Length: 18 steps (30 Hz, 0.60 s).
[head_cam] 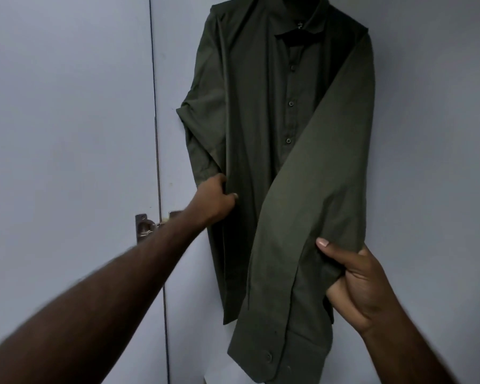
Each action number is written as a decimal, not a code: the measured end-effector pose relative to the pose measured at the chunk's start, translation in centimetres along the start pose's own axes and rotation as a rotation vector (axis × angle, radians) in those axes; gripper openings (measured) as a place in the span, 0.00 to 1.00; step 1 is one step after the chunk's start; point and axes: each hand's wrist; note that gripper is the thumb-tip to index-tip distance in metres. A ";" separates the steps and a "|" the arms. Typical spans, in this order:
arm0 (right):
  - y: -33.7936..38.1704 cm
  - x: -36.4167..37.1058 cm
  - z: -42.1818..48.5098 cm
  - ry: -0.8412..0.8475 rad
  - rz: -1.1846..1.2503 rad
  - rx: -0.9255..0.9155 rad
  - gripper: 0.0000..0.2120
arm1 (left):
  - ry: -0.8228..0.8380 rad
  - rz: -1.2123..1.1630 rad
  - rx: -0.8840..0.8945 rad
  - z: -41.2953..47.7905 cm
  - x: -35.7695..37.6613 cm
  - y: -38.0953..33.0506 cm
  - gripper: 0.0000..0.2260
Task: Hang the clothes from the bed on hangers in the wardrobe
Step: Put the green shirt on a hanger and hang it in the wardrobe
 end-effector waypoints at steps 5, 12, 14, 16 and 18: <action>0.9 -0.3 -1.1 -0.008 -0.112 -0.060 0.23 | -0.045 0.289 0.355 1.1 3.6 -3.1 0.15; -0.9 -4.1 2.1 -0.184 -0.326 -0.072 0.21 | 0.202 0.900 0.550 4.1 6.5 -4.2 0.17; -2.5 -6.4 4.3 -0.279 -0.363 -0.052 0.19 | 0.240 0.711 0.530 5.0 6.5 -3.3 0.16; -4.3 -8.5 6.9 -0.358 -0.324 -0.019 0.18 | 0.317 0.285 0.377 5.6 6.6 -2.2 0.13; -5.9 -9.8 9.0 -0.421 -0.301 0.019 0.20 | 0.399 -0.072 0.177 5.7 7.4 -1.0 0.15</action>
Point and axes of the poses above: each hand's wrist, its own z-axis towards the middle knuckle, its own x-axis out of the palm, y = z × x, and after that the axes turned 2 degrees about x, right-handed
